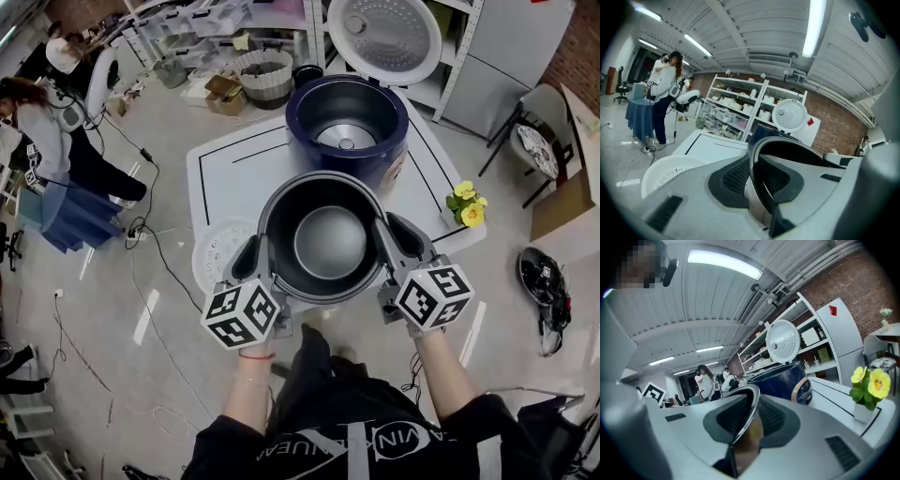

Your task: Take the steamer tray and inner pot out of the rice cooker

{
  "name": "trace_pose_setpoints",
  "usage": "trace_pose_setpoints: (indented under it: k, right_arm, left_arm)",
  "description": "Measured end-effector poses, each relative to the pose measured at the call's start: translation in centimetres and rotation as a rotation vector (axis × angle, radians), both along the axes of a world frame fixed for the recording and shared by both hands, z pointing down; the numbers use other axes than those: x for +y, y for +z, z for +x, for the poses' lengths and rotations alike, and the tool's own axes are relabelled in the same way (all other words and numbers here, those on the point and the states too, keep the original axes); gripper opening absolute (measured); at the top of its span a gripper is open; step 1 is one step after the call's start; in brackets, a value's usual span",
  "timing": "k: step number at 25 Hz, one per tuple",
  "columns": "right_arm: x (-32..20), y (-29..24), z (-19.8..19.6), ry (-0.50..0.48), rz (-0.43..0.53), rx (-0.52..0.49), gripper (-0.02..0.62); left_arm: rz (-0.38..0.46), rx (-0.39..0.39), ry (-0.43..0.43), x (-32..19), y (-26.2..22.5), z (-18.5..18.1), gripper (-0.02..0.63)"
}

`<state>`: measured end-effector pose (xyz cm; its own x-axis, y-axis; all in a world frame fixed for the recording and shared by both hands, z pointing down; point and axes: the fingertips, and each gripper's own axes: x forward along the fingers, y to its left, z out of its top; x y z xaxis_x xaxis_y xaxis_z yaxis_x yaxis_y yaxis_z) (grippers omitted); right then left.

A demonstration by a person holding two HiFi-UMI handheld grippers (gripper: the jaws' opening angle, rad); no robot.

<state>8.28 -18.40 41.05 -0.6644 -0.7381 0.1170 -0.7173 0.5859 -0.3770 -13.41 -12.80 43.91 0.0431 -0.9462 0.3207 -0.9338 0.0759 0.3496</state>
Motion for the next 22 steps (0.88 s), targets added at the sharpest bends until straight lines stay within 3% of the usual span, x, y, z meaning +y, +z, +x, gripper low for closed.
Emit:
trace_pose_setpoints:
  k: [8, 22]
  right_arm:
    - [-0.6, 3.9, 0.4, 0.007, -0.078, 0.013, 0.057]
    - [-1.9, 6.9, 0.0, -0.009, -0.175, -0.008, 0.086]
  left_arm:
    - [-0.075, -0.006, 0.026, -0.8, 3.1, 0.2, 0.063]
    - [-0.093, -0.027, 0.046, -2.8, 3.6, -0.4, 0.061]
